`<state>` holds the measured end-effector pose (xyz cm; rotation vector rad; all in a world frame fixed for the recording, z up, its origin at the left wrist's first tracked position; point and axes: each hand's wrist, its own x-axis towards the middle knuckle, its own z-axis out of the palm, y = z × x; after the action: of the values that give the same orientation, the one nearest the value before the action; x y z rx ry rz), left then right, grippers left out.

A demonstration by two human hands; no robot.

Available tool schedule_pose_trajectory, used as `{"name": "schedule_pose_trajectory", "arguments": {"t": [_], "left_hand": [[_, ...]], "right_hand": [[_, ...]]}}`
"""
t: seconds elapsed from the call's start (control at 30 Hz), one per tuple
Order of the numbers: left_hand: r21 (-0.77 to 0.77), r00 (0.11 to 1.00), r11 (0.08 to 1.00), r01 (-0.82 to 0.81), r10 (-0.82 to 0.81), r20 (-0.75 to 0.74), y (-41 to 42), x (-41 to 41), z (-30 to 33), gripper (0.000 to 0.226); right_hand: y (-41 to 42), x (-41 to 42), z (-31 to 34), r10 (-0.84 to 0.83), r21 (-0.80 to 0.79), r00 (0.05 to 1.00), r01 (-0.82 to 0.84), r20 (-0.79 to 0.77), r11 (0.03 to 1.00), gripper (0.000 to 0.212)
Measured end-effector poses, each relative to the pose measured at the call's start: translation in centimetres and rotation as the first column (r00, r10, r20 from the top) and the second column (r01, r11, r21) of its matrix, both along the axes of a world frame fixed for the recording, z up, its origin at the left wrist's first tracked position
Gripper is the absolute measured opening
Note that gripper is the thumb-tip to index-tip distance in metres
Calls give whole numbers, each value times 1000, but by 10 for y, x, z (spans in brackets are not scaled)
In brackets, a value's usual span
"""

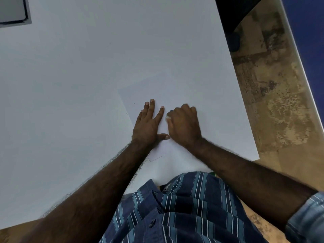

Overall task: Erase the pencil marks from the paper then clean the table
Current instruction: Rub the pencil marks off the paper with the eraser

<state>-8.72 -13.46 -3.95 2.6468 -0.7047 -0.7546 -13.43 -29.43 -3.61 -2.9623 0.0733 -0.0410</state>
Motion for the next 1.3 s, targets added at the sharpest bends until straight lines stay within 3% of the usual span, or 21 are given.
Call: {"name": "schedule_pose_trajectory", "arguments": {"t": [0.1,0.23,0.3,0.5,0.7,0.9,1.1,1.3], "left_hand": [[-6,1000,1000,5,-5,3,0,0,1,111],[21,1000,1000,4,-4,-14,-2,0,4,114],[21,1000,1000,6,-5,-16,-1,0,3,113],[5,1000,1000,12,-12,-3,0,0,0,113],[37,1000,999,11,-10,-24,-2,2,2,116],[30,1000,1000,10,-9,-17,-2,1,1,115],[24,1000,1000,1,0,-20,-2,1,3,116],[25,1000,1000,11,-11,-23,-1,1,3,114]], "right_hand": [[-2,-11,-1,92,-13,995,-92,-27,996,26],[-31,19,-6,-147,-33,989,147,10,989,24],[-31,23,-5,-183,-21,983,183,14,983,22],[-5,-15,-5,66,1,997,-66,-37,998,32],[-27,19,-11,-194,6,980,194,32,981,14],[-10,-12,-13,21,35,1000,-21,-11,999,21],[-36,26,-17,-170,34,984,168,47,985,14],[-11,-8,-14,-13,53,1000,13,-1,999,14]]}}
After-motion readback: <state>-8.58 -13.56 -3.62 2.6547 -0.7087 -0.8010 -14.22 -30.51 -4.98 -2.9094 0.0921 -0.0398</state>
